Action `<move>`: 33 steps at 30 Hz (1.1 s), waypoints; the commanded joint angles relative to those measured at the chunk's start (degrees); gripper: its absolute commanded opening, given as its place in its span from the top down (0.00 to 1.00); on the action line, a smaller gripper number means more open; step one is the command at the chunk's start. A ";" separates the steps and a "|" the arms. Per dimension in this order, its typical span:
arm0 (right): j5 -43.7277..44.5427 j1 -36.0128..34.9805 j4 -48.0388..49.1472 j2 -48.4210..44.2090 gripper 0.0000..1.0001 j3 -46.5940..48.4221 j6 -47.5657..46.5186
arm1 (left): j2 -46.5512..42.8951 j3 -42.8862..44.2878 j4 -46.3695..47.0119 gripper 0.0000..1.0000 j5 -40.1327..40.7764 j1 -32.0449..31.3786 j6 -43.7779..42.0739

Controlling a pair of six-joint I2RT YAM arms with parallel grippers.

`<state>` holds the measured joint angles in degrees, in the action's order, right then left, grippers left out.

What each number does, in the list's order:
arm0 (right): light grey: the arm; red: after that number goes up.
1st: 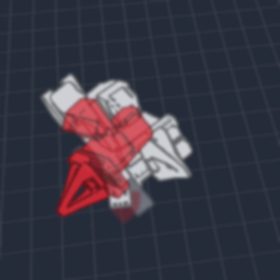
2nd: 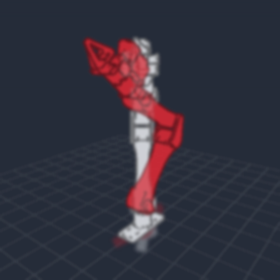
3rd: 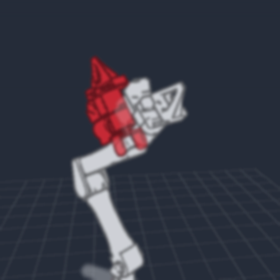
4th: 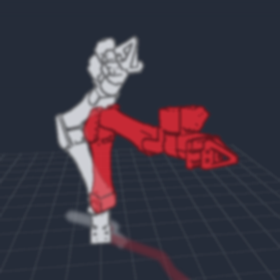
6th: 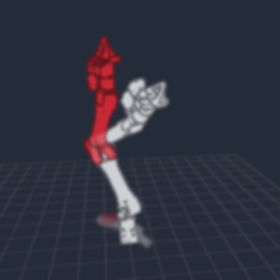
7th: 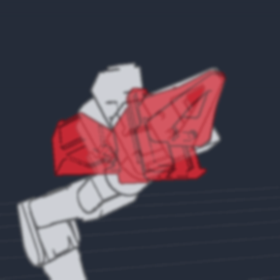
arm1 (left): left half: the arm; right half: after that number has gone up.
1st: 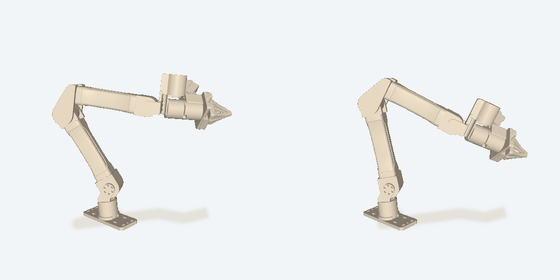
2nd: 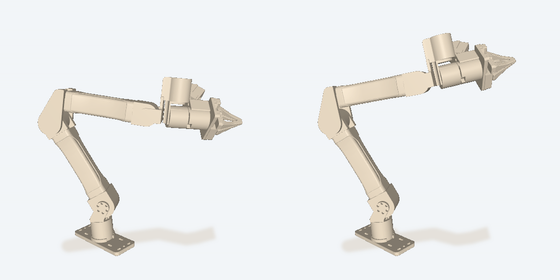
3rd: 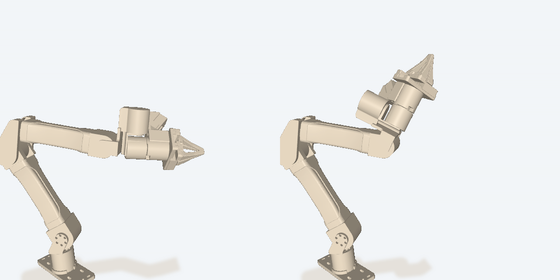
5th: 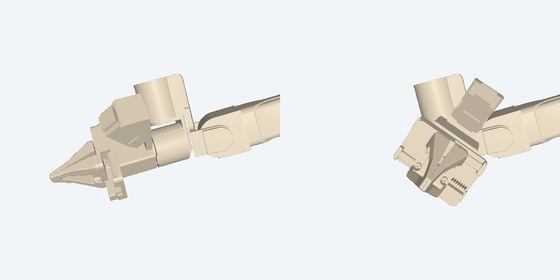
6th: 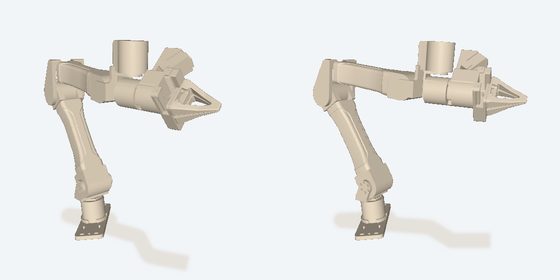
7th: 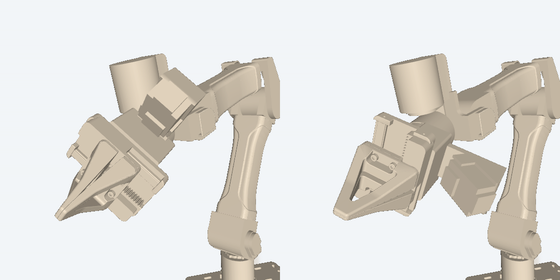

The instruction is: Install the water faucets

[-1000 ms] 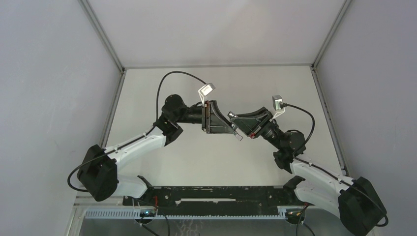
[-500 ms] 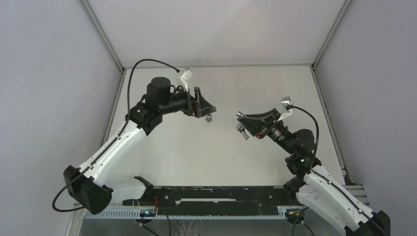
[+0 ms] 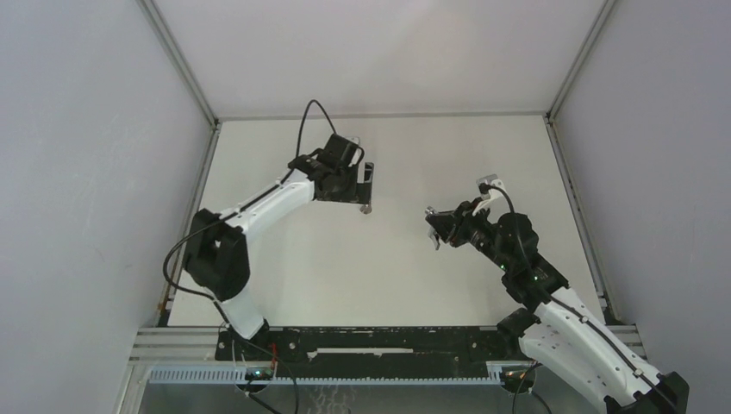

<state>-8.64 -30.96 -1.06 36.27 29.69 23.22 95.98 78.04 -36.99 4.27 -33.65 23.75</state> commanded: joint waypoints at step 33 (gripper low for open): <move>3.88 -1.09 -10.19 -2.06 1.00 5.99 -3.24 | 29.61 27.46 -12.42 0.47 -6.98 -0.27 -19.05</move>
<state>-3.73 -31.75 -15.16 34.46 33.78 20.67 125.73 103.77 -49.06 -0.86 -35.14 5.50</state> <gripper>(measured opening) 0.323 0.549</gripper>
